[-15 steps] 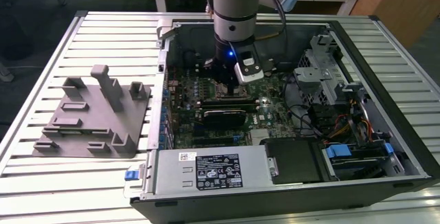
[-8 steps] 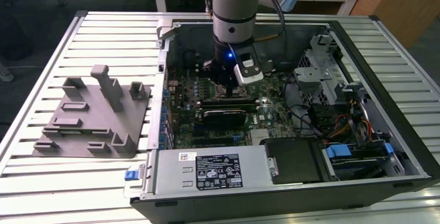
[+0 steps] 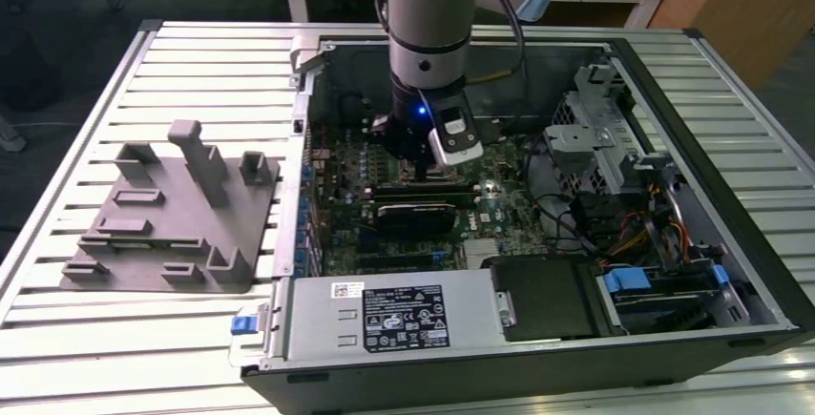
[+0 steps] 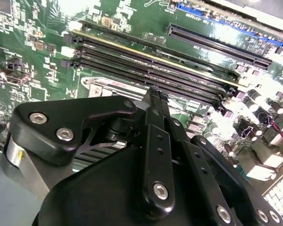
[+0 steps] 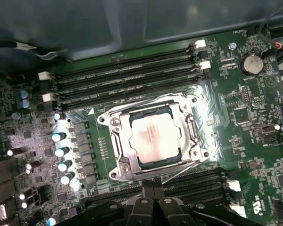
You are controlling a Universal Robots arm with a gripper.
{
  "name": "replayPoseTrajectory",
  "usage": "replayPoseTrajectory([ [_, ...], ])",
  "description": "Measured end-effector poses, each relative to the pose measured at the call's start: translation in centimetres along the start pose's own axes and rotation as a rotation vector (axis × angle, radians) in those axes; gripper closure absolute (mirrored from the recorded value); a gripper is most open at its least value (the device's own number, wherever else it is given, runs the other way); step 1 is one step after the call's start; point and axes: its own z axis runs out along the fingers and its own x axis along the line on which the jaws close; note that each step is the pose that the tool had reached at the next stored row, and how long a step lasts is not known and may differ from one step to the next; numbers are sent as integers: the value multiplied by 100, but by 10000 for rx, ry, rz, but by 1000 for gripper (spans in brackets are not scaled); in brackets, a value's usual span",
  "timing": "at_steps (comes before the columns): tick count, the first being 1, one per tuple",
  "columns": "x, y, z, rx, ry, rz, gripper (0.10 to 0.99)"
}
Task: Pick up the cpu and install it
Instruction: 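Install the second cpu locking lever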
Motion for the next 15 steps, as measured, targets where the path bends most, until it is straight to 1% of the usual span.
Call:
replayPoseTrajectory([
  [2, 15, -21, 10, -107, 25, -28, 980],
  [7, 69, -77, 50, -300, 72, -95, 980],
  [8, 80, -87, 59, -358, 86, -106, 980],
  [10, 100, -106, 70, -517, 121, -114, 980],
  [12, 119, -128, 81, -650, 150, -110, 980],
  [13, 125, -140, 90, -694, 160, -111, 980],
  [15, 124, -163, 107, -747, 171, -112, 980],
])
